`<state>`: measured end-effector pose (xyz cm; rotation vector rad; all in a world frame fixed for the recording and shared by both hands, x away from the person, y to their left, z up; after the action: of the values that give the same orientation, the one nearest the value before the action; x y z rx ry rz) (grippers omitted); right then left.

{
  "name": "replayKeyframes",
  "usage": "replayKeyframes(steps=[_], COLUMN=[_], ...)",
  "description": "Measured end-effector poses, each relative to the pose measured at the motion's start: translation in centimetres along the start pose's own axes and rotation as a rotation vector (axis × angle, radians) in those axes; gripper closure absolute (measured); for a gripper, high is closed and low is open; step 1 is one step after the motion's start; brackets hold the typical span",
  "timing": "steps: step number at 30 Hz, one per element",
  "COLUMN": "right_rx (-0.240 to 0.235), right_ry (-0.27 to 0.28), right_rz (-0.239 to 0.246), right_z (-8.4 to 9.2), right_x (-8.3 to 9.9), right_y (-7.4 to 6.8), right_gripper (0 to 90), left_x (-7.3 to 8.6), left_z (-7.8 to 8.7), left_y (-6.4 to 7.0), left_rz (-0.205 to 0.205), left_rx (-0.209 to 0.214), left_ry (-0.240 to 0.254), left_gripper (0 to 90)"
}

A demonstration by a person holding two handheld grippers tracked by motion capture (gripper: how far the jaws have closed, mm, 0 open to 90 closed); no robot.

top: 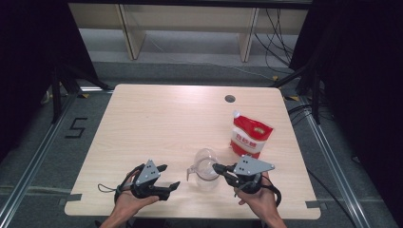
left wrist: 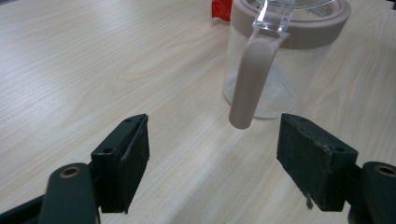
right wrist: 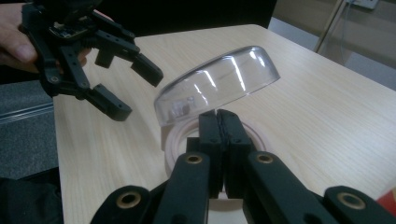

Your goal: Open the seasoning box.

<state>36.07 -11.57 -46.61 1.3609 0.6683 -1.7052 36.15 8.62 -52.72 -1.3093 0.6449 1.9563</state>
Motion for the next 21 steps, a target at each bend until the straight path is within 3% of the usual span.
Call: replayKeyframes(steps=[4,8,14,18,21], right_rx=[-0.003,-0.022,-0.042,-0.059,-0.063], right_ry=[0.003,0.006,0.007,-0.003,0.014], right_rz=[-0.003,0.005,0.019,0.010,0.030], right_z=[-0.6,-1.1,-1.7,-2.3,-2.8], right_x=[-0.3,-0.6,-1.0,-1.3,-1.6], right_y=[-0.5,-0.9,-1.4,-2.1,-2.3], right_gripper=[89.2,89.2,89.2,89.1,88.9], left_x=[0.1,0.2,0.1,0.3,0.3], left_z=[-0.2,-0.2,-0.2,-0.2,-0.2], left_y=[-0.3,-0.1,-0.2,-0.2,-0.2], left_rz=[-0.004,0.031,0.005,0.019,0.018], left_rx=[-0.004,0.019,0.020,0.011,0.015], left_ry=[0.011,0.006,0.007,-0.005,-0.005], left_gripper=[24.9,24.8,24.6,24.6,24.6])
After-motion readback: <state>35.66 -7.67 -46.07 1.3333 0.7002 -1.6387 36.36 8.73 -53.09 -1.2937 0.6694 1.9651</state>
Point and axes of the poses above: each handheld gripper's, and its own axes: z roughly backward along the jaws, x roughly out of its underside, y roughly to its right, the point moved 8 cm from there along -z, roughly forward along the jaws, and after that the axes turned 8 degrees about y, right-handed, at the moved point
